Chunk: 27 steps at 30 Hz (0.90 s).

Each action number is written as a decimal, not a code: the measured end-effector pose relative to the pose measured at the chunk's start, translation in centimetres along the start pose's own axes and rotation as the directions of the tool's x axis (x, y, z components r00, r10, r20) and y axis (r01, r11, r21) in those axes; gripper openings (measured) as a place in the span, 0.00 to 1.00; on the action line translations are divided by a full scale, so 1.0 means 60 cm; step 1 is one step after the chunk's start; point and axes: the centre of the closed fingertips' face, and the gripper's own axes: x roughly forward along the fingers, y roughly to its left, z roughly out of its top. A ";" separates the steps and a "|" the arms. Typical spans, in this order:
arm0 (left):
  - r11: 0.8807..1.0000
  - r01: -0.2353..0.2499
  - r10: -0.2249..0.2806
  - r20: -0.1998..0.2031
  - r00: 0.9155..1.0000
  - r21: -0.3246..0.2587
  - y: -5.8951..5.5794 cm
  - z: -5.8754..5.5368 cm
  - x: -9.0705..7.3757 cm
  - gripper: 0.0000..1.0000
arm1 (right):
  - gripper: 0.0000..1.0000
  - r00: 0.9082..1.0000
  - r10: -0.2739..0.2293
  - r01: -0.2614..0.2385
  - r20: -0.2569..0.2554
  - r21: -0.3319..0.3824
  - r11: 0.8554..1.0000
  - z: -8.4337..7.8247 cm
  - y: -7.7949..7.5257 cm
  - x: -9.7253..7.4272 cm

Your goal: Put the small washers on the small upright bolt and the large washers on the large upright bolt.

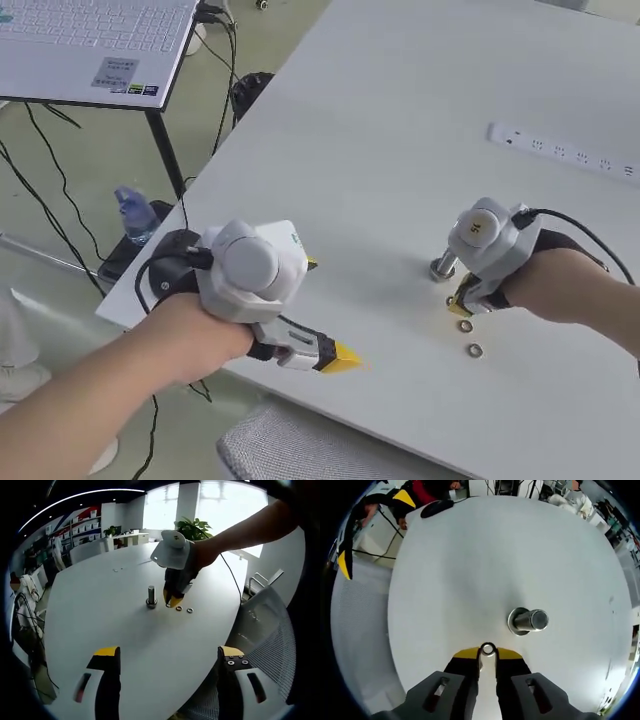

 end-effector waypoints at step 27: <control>0.999 0.000 0.000 0.006 1.000 0.034 0.007 0.017 0.018 0.82 | 0.11 0.999 -0.037 0.037 0.001 0.142 0.989 -0.112 -0.017 -0.059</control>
